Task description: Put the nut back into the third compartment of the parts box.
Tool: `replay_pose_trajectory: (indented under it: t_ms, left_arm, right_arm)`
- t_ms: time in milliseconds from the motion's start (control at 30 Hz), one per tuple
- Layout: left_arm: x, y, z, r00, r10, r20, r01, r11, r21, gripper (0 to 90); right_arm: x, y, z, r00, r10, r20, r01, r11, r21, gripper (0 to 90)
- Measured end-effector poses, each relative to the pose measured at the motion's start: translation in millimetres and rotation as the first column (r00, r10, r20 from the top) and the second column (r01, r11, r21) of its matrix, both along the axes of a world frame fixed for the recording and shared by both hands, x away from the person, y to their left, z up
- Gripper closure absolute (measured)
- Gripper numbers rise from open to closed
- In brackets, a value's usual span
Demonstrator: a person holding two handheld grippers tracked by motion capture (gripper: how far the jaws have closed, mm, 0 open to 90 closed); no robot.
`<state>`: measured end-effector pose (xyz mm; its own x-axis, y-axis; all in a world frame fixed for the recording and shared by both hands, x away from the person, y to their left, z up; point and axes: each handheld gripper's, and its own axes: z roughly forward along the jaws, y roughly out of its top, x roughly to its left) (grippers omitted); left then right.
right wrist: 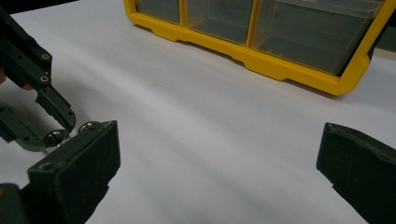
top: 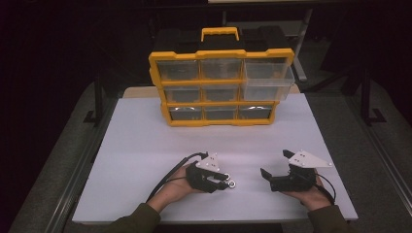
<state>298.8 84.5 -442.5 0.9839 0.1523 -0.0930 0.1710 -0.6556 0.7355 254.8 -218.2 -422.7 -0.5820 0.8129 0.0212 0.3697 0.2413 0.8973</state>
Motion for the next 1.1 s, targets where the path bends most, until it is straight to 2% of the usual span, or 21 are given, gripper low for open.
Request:
replay_pose_trajectory:
  t_ms: [500, 1100]
  left_arm:
    - [-3.0, -2.7, -4.1, 0.9992, -0.032, 0.022, 0.031, 0.9976, 0.062, 67.5]
    - [-6.7, -4.8, -4.3, 0.9977, -0.036, 0.058, 0.032, 0.9970, 0.071, 70.4]
  right_arm:
    - [0.6, -1.1, -0.2, 1.0000, 0.002, 0.001, -0.002, 1.000, -0.001, 0.0]
    - [0.1, 0.4, -0.1, 1.0000, -0.001, -0.003, 0.001, 1.000, 0.007, 0.0]
